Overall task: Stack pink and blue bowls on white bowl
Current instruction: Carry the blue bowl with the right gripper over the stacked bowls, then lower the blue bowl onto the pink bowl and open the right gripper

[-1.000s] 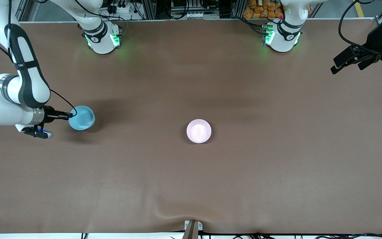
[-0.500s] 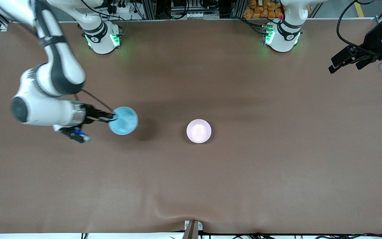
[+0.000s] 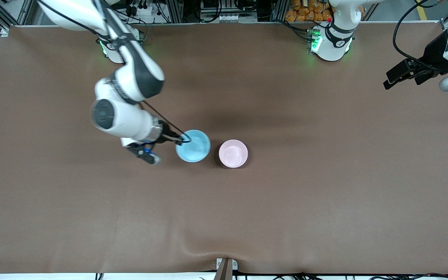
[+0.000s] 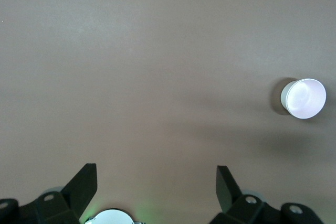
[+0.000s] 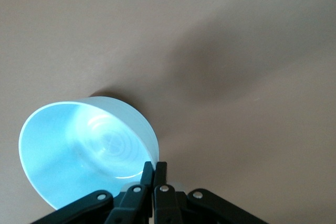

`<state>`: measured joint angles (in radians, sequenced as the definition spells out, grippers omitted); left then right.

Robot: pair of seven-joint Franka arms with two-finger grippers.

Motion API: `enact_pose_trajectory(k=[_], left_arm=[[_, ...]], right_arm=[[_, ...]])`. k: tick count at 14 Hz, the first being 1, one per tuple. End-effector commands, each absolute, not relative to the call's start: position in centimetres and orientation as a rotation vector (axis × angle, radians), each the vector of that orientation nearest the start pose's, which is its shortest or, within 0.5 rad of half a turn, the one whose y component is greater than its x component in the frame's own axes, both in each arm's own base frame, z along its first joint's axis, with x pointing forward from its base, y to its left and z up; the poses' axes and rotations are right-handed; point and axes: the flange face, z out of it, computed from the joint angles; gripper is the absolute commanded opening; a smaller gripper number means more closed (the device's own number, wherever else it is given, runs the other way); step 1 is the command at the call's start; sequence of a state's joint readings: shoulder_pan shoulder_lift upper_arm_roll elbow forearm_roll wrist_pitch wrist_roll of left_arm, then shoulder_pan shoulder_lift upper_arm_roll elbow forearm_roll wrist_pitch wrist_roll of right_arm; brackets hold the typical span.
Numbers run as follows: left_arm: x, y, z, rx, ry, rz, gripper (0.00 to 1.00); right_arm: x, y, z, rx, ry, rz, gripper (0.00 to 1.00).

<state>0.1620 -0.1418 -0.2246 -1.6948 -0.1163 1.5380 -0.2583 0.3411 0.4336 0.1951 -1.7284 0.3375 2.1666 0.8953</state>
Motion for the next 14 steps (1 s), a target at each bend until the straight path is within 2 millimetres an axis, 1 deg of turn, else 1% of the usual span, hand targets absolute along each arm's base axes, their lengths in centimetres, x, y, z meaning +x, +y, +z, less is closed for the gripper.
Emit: enact_pose_trajectory(k=[1, 2, 3, 4, 5, 6, 8, 9, 11, 14], left_arm=[[50.5, -5.0, 63.5, -3.214, -0.289, 0.024, 1.0], [50.7, -4.9, 63.2, -3.214, -0.294, 0.014, 1.0], [50.8, -4.9, 63.0, -3.215, -0.296, 0.004, 1.0], [50.8, -4.9, 62.9, -3.215, -0.297, 0.001, 1.0], [51.0, -4.8, 62.7, -3.216, -0.297, 0.001, 1.0], [51.1, -4.7, 62.5, -3.215, -0.303, 0.009, 1.0], [51.5, -4.5, 62.2, -3.217, -0.312, 0.006, 1.0], [51.5, -4.4, 62.1, -3.217, -0.31, 0.003, 1.0], [51.6, -4.4, 62.0, -3.218, -0.31, 0.006, 1.0], [51.6, -4.4, 61.8, -3.217, -0.311, 0.013, 1.0]], right_arm=[[56.9, 38.9, 33.3, -2.699, 0.878, 0.341, 0.0], [56.7, 40.7, 32.5, -2.712, 0.902, 0.341, 0.0], [56.6, 42.0, 31.6, -2.734, 0.922, 0.325, 0.0], [56.4, 42.9, 30.1, -2.761, 0.943, 0.309, 0.0], [56.1, 43.9, 29.5, -2.751, 0.946, 0.273, 0.0], [56.3, 44.1, 29.1, -2.737, 0.95, 0.25, 0.0], [55.9, 44.8, 28.1, -2.743, 0.945, 0.26, 0.0], [55.9, 45.0, 28.1, -2.739, 0.948, 0.261, 0.0], [55.7, 45.5, 27.4, -2.744, 0.958, 0.26, 0.0], [55.6, 46.3, 25.7, -2.711, 0.982, 0.223, 0.0]])
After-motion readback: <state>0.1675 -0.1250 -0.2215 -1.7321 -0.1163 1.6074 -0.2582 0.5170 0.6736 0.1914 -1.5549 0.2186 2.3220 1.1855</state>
